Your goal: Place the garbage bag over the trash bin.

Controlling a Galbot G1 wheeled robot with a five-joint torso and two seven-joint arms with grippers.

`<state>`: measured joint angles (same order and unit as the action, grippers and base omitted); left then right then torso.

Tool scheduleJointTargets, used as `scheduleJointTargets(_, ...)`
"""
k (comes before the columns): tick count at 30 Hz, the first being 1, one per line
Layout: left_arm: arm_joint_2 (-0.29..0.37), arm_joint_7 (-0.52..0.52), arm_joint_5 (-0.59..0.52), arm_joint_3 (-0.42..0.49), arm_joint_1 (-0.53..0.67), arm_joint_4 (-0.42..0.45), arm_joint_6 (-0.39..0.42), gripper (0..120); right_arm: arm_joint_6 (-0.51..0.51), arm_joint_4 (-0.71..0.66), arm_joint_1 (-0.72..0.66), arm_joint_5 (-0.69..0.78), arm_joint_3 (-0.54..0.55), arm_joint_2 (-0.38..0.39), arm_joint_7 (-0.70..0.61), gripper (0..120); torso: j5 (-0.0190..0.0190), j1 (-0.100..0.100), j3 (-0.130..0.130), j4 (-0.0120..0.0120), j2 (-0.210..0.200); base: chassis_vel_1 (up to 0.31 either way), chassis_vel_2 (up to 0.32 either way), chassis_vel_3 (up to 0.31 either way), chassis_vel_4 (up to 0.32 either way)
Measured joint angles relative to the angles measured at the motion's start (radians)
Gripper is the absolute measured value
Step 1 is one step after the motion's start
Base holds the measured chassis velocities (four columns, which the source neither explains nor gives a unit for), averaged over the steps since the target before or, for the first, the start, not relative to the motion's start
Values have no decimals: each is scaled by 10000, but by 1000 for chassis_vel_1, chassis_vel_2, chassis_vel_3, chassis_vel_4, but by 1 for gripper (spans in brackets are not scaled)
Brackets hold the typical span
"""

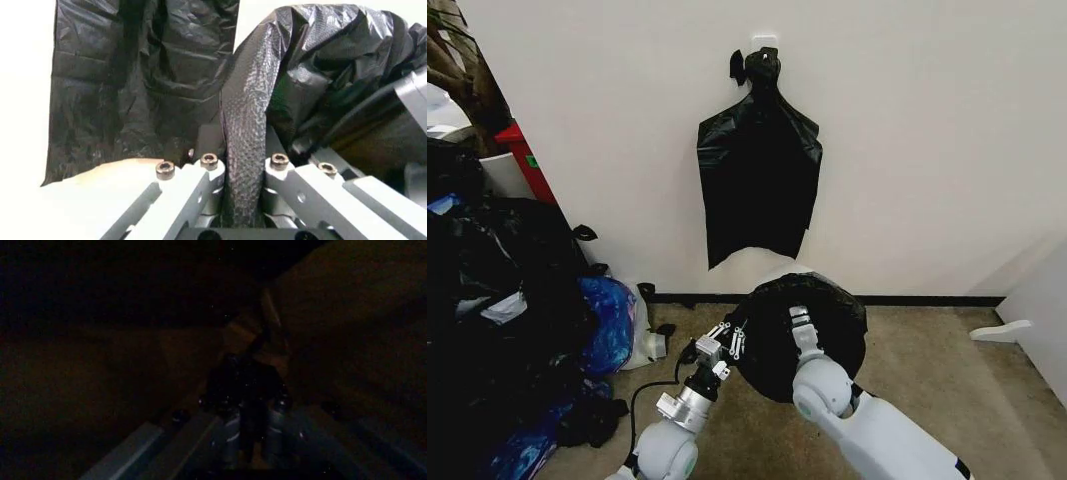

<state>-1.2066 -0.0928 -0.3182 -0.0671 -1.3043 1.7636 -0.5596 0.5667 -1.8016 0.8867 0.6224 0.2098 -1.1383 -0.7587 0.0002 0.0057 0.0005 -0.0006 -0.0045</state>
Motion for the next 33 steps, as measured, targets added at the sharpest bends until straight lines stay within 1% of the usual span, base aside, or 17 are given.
scheduleJointTargets(1,0,0,0,0,0,0,0,4,0,0,0,0,0,0,0,0,0,0,0,0,0,0,0,0,0)
scheduleJointTargets(4,-4,0,-5,-3,10,-18,-2,4,-88,-120,-293,914,-209,0,-66,0,0,0,0,0,0,0,0,0,0)
scheduleJointTargets(6,-14,0,-6,1,23,-42,-5,4,-314,-138,-416,1191,-253,-38,-27,0,-2,0,0,0,0,0,0,0,0)
scheduleJointTargets(11,-20,-1,-9,17,54,-83,-10,4,-859,-25,-475,1286,-175,-174,264,0,-1,0,0,0,0,0,0,0,0)
scheduleJointTargets(13,-6,-8,-21,18,83,-84,-13,4,-1182,-15,-334,1239,-74,-243,598,0,-1,0,0,0,0,0,0,0,0)
scheduleJointTargets(17,22,-13,-28,10,86,-89,-18,4,-1272,-118,-160,1212,-1,-205,791,0,0,0,0,0,0,0,0,0,0)
scheduleJointTargets(18,28,-14,-30,7,87,-92,-23,4,-1222,-185,-91,1215,25,-156,807,0,0,0,0,0,0,0,0,0,0)
scheduleJointTargets(22,33,-17,-36,-2,86,-116,-60,4,-186,-567,212,1381,97,97,413,0,0,0,-2,-1,0,0,0,0,0)
scheduleJointTargets(23,33,-17,-36,-2,86,-116,-60,4,-186,-567,212,1381,97,97,413,0,0,0,-2,-1,0,0,0,0,0)
scheduleJointTargets(25,33,-18,-37,-3,79,-117,-75,4,799,-616,288,1399,109,194,-268,0,0,0,-2,-1,0,0,0,0,0)
scheduleJointTargets(26,35,-19,-36,-2,76,-117,-77,4,987,-606,300,1388,109,221,-430,0,0,0,-1,-1,0,0,0,0,0)
scheduleJointTargets(29,52,-20,-37,-3,58,-107,-82,4,1295,-448,339,1068,90,305,-711,0,0,0,-1,-1,0,0,0,0,0)
scheduleJointTargets(30,63,-20,-37,-5,53,-103,-84,4,1288,-356,343,753,55,325,-697,0,0,0,-2,-1,0,0,0,0,0)
scheduleJointTargets(31,63,-20,-37,-5,53,-103,-84,4,1288,-356,343,753,55,325,-697,0,0,0,-2,-1,0,0,0,0,0)
scheduleJointTargets(33,103,-20,-37,-16,36,-102,-95,4,975,-136,290,-262,-81,332,-440,0,1,0,-1,-1,0,0,0,0,0)
